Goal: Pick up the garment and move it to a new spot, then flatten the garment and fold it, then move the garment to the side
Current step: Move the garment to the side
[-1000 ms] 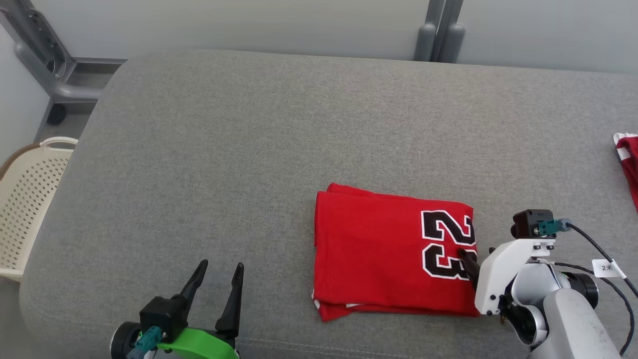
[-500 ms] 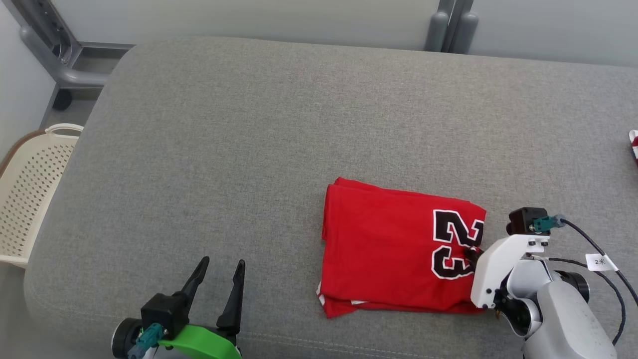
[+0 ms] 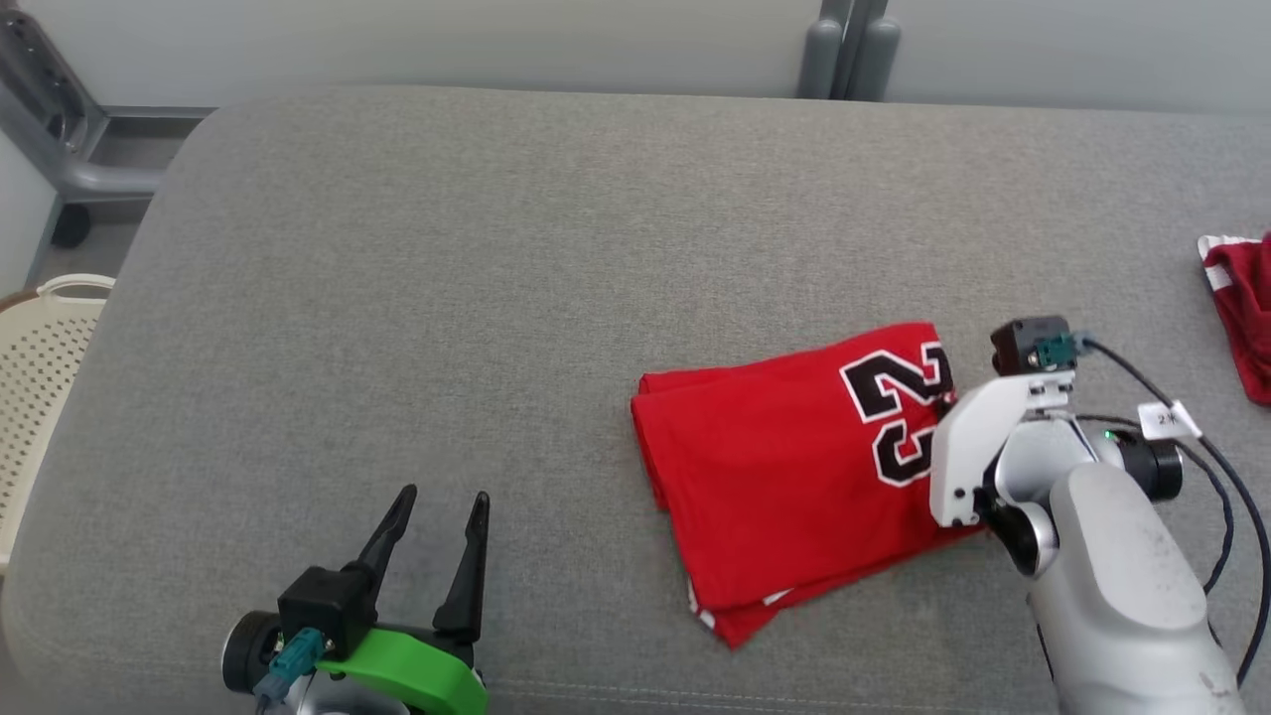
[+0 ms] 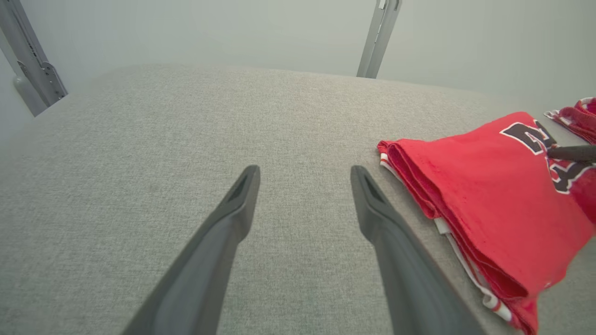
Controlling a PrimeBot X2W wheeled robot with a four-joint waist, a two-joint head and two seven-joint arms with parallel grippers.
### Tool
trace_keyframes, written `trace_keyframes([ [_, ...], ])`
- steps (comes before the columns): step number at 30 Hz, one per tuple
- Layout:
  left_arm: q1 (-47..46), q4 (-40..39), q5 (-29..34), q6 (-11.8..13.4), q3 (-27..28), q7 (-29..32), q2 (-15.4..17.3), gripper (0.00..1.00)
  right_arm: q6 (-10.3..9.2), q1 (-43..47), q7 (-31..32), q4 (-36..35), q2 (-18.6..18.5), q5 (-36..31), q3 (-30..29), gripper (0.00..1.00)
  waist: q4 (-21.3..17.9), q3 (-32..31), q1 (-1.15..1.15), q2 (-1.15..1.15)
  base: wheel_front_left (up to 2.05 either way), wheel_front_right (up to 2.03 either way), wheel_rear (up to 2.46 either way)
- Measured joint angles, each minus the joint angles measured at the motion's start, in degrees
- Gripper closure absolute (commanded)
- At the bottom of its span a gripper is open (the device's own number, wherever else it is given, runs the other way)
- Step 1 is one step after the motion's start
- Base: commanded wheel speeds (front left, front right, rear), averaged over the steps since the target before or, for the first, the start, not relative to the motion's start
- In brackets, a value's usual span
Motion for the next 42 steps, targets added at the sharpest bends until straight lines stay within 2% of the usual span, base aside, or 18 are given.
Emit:
trace_keyframes([
  [8,-1.54,-2.89,1.08,0.00,-0.80,-0.08,-0.70,0.00,0.00,-11.16,0.60,1.18,-0.36,-8.75,0.79,1.00,-4.93,1.22,0.00,0.00,0.00,0.00,0.00],
  [13,-5.41,-5.39,1.99,0.00,-2.76,-0.08,-1.02,0.00,0.00,-19.55,1.13,2.04,-3.41,-11.76,1.27,1.00,-9.05,4.06,0.00,0.00,0.00,0.00,0.00],
  [19,-8.95,-7.82,2.69,0.00,-4.53,-0.09,-0.86,0.00,0.00,-25.37,0.10,3.20,-6.99,-12.51,-0.40,1.00,-12.62,8.18,0.00,0.00,0.00,0.00,0.00],
  [25,-11.70,-9.27,3.26,0.00,-6.50,-0.09,0.64,0.00,0.00,-30.33,-0.67,4.75,-8.87,-13.65,-3.64,1.00,-15.62,12.66,0.00,0.00,0.00,0.00,0.00],
  [29,-12.82,-9.58,3.37,0.00,-7.64,-0.09,1.45,0.00,0.00,-32.35,-1.04,4.87,-9.62,-14.40,-4.54,1.00,-16.87,14.91,0.00,0.00,0.00,0.00,0.00],
  [34,-14.77,-9.78,3.35,0.00,-9.21,-0.08,2.78,0.00,0.00,-34.94,-1.04,4.69,-12.27,-15.32,-6.28,1.00,-18.39,18.48,0.01,0.00,0.00,0.00,0.00],
  [42,-17.06,-9.88,2.78,0.00,-11.57,-0.08,4.17,0.00,0.00,-36.35,0.00,4.14,-19.79,-16.79,-9.02,1.00,-18.42,22.85,0.01,0.00,0.00,0.00,0.00],
])
